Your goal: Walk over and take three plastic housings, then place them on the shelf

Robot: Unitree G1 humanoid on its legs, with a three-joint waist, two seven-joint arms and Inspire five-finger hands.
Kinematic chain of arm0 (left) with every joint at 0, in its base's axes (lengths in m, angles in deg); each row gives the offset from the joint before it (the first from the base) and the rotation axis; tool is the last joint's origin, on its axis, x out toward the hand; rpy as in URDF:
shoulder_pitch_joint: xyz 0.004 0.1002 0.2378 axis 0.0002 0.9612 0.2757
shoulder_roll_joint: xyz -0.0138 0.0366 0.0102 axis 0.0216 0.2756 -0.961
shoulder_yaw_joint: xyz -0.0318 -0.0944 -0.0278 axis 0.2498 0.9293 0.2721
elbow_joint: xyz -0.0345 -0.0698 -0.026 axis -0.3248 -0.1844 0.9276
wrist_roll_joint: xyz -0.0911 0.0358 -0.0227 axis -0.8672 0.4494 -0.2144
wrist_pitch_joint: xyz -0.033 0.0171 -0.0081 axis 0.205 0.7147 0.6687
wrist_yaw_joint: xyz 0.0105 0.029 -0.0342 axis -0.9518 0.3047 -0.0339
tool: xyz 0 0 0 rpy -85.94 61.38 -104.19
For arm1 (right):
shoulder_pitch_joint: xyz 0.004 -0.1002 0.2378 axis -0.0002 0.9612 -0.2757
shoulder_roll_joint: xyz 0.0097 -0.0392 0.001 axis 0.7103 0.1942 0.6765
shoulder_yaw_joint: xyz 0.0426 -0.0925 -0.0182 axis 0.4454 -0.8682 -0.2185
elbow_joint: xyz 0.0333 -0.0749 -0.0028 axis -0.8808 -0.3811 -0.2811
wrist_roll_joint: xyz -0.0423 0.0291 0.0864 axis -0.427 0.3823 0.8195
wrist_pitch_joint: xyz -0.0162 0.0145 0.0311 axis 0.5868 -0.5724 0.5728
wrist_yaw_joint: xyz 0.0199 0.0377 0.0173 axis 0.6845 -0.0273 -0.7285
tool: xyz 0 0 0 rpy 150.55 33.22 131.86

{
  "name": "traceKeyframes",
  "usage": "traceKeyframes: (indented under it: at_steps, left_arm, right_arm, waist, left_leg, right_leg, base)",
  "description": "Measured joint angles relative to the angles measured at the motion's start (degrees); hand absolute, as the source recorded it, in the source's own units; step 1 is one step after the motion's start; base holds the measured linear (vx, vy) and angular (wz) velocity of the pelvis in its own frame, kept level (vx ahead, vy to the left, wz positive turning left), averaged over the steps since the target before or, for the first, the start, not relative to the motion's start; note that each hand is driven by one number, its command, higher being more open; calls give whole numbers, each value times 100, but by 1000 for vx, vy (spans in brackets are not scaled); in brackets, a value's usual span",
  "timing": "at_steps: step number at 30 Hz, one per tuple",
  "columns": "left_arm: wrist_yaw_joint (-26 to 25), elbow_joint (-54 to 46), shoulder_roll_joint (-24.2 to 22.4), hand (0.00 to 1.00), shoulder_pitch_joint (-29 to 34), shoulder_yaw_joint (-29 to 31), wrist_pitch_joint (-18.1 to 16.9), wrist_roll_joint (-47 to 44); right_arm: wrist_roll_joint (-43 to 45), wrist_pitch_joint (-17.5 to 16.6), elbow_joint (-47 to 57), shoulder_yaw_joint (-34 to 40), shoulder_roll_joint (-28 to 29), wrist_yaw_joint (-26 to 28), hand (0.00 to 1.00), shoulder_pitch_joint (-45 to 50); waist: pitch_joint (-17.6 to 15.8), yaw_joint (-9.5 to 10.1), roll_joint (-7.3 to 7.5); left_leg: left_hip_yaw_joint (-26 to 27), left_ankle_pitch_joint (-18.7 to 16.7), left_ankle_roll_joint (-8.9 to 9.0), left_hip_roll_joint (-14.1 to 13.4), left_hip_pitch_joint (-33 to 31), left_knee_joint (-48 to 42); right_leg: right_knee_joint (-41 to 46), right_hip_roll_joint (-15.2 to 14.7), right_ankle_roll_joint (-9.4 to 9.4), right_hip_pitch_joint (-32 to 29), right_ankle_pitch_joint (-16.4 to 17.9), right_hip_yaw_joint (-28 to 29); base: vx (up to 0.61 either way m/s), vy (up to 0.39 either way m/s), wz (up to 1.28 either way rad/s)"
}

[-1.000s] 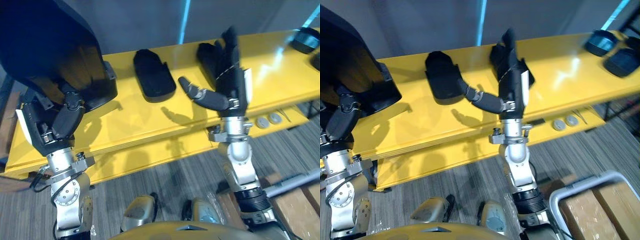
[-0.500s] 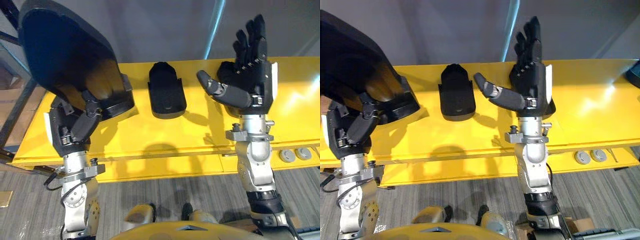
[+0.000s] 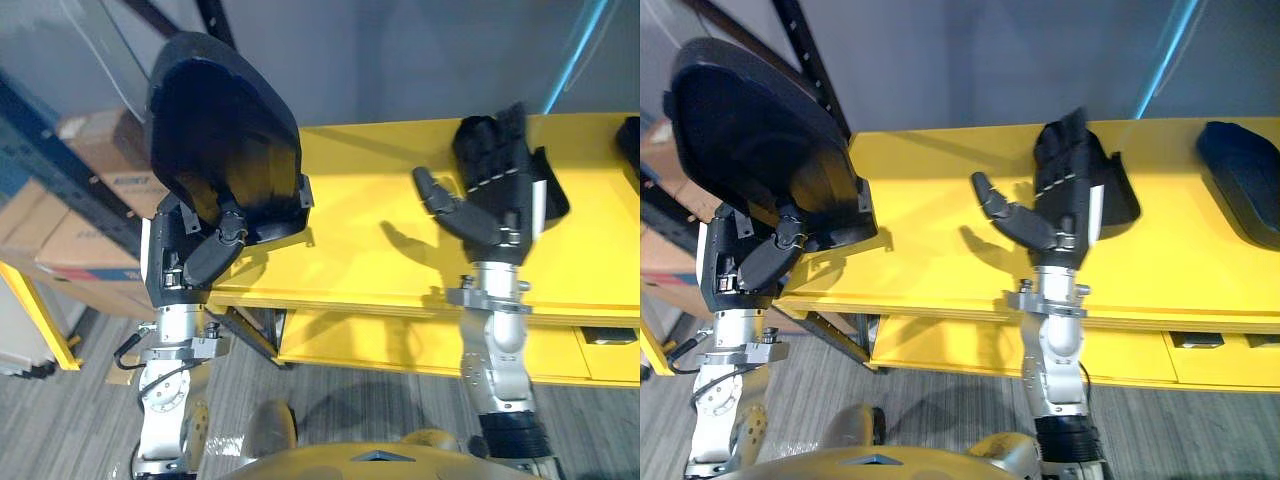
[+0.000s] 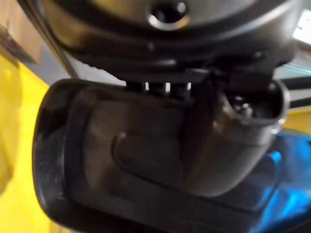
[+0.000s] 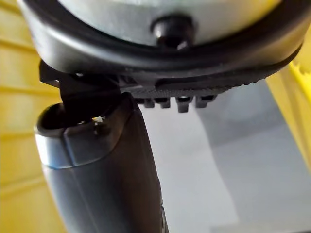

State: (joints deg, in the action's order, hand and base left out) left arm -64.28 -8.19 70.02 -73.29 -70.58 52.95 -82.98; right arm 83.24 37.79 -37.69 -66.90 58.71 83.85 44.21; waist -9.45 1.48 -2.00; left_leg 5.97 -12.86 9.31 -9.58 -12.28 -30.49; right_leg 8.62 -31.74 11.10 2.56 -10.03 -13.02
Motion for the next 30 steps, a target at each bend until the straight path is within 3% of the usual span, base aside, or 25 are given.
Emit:
traceKeyframes:
  at_steps: [1,3,4,6,11,17,23,30]
  left_arm:
    - [404,33,98,0,24,-100,161,-29]
    - [567,45,84,0,25,-79,279,-69]
    - [659,38,76,0,-17,-79,285,-216]
    - [697,35,90,0,-231,-72,305,-442]
    - [699,-110,54,0,-481,-252,620,-759]
    - [853,-641,-49,0,-561,-726,1145,-1306]
    - [126,-290,41,0,-1243,-633,1467,-1280]
    - [-962,1375,388,0,-2297,-93,2320,-1003]
  right_arm:
    - [-247,-4,8,-70,127,-47,100,7]
    - [-546,-33,45,-57,117,-130,100,9]
    - [-706,-38,183,7,83,-186,100,30]
    - [-790,-45,557,192,75,-272,100,96]
    - [-852,1,676,882,-133,-300,100,294]
    - [-891,237,981,1255,-134,-251,100,446]
    - [-832,468,1265,1425,-384,187,100,687]
    - [-642,785,1261,1450,-412,715,100,916]
  waist:
    - [-15,-14,-1]
    - [4,-54,43]
    - [31,-161,27]
    - [80,-175,99]
    - [126,-359,-4]
    - [123,-479,26]
    - [119,-589,69]
    - [103,-833,130]
  left_leg:
    - [255,87,-233,-27,223,318]
    - [458,391,-325,-44,610,995]
    - [479,594,-277,-11,704,1314]
    - [592,762,-271,103,683,1556]
    - [590,926,-156,13,899,1902]
    - [851,1252,-29,-103,1344,2641]
    - [1151,1620,12,-114,1628,3310]
    - [1538,1700,19,-108,1784,3532]
  right_leg:
    - [-61,86,-45,-89,-581,-379]
    - [288,535,19,-181,171,-566]
    - [194,965,68,-133,620,-553]
    - [-235,1189,6,-115,702,-801]
    - [-578,1375,49,164,665,-904]
    - [-611,1554,-83,143,716,-732]
    - [-684,1683,-197,-77,635,-473]
    - [-682,1748,-195,-316,588,-82]
  base:
    - [7,293,-41]
    - [60,138,-40]
    - [74,30,-14]
    - [90,32,-13]
    - [43,-33,0]
    - [-3,-42,-16]
    - [-11,-7,-23]
    - [-10,8,-25]
